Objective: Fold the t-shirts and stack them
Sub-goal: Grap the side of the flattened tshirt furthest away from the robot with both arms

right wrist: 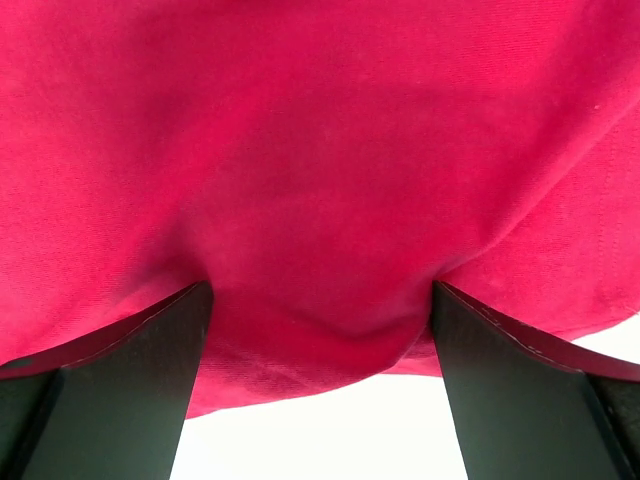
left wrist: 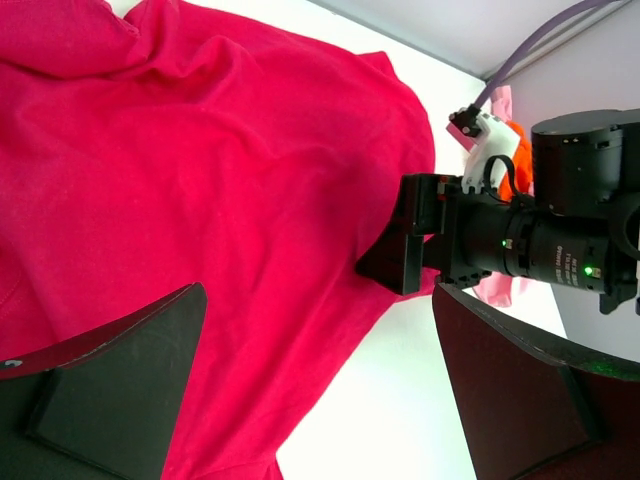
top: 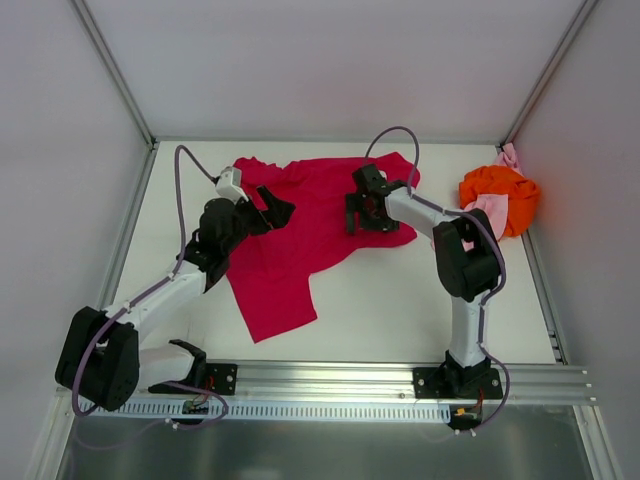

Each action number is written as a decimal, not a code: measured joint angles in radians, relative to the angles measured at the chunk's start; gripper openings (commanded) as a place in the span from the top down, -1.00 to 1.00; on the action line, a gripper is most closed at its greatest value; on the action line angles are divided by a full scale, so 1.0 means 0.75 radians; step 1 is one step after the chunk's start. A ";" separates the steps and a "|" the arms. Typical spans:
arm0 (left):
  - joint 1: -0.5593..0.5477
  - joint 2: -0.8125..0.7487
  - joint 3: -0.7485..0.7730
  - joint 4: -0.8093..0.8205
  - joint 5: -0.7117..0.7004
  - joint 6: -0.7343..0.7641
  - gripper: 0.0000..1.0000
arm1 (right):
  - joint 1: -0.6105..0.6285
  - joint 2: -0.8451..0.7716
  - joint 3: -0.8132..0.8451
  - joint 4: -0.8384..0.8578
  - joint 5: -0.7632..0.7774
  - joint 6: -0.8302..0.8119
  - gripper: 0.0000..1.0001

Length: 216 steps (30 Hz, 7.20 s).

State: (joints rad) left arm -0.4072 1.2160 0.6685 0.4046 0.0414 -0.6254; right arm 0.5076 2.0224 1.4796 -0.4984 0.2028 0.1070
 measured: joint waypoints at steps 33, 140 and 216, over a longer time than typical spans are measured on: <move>-0.096 -0.236 -0.127 -0.002 -0.003 -0.018 -0.97 | 0.306 -0.252 -0.377 -0.096 0.214 0.366 -0.92; 0.231 1.393 1.487 -0.787 -0.239 -0.021 1.00 | -0.599 0.716 1.157 -0.472 -0.462 -0.041 0.98; 0.175 0.962 0.891 -0.188 -0.311 -0.047 1.00 | -0.405 0.073 0.427 0.152 -0.077 -0.320 0.98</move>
State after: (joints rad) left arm -0.2756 1.9373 1.3365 0.2638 -0.1917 -0.6605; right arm 0.2039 2.0773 1.8000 -0.3843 0.1448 -0.1329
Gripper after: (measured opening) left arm 0.033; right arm 0.028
